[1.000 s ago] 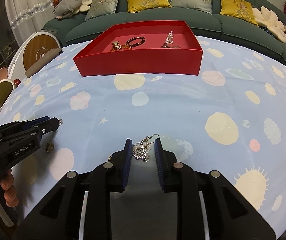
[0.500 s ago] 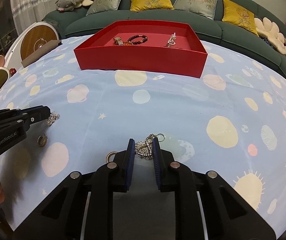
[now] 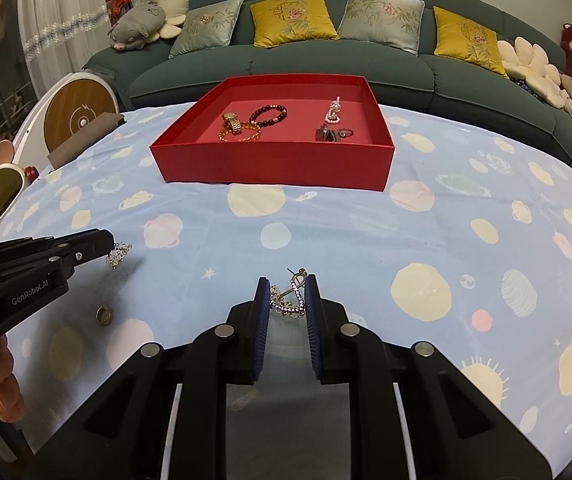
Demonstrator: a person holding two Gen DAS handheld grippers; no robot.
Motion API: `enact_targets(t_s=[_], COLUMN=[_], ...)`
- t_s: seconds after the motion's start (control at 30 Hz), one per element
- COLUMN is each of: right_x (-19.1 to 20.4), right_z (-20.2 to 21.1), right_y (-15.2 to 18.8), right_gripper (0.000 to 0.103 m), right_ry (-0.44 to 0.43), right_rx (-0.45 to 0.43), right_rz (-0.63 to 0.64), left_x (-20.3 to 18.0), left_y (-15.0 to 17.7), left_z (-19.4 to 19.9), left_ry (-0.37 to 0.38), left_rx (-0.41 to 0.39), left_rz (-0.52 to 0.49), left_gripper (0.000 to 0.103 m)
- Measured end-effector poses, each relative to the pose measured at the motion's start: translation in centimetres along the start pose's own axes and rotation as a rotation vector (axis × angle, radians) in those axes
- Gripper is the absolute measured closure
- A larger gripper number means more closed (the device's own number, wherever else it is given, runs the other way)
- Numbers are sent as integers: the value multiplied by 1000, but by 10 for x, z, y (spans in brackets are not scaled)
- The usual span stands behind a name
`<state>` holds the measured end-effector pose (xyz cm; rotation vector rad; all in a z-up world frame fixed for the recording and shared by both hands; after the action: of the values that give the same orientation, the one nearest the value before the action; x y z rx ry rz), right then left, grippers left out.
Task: Organize jewelry
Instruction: 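Carry the earring and pendant over the red box with both tools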
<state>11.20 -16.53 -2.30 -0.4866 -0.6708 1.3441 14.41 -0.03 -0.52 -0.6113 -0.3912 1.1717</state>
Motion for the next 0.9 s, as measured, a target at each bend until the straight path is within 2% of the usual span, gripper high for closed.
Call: enact_targets(t_s=[0.3, 0.5, 0.7, 0.9], right_x=[-10, -17, -14, -11], right_z=[11, 13, 13, 9], right_y=[-7, -10, -23, -53], right_gripper=[86, 86, 86, 86], right_ry=[1, 2, -18, -47], right_rx=[-27, -29, -37, -45], right_rz=[-24, -46, -60, -90], left_x=[28, 52, 40, 27], left_y=[-26, -32, -44, -75], left_z=[25, 29, 24, 10], left_ry=[-18, -45, -54, -63], left_rx=[-80, -88, -88, -79], left_rz=[62, 113, 79, 42], left_gripper=[95, 95, 95, 95])
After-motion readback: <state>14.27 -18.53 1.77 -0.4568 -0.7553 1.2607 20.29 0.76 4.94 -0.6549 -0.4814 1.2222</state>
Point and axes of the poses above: each gripper's, at about its wrist camera, not at the fingertips, and z roughly against the way its jaws point, x to its left, y to its underside, the point moved 3 cm from there along -z, roughly the way its jaws point, and after that the axes turned 8 degrees about -z, right-handed, at the moved point
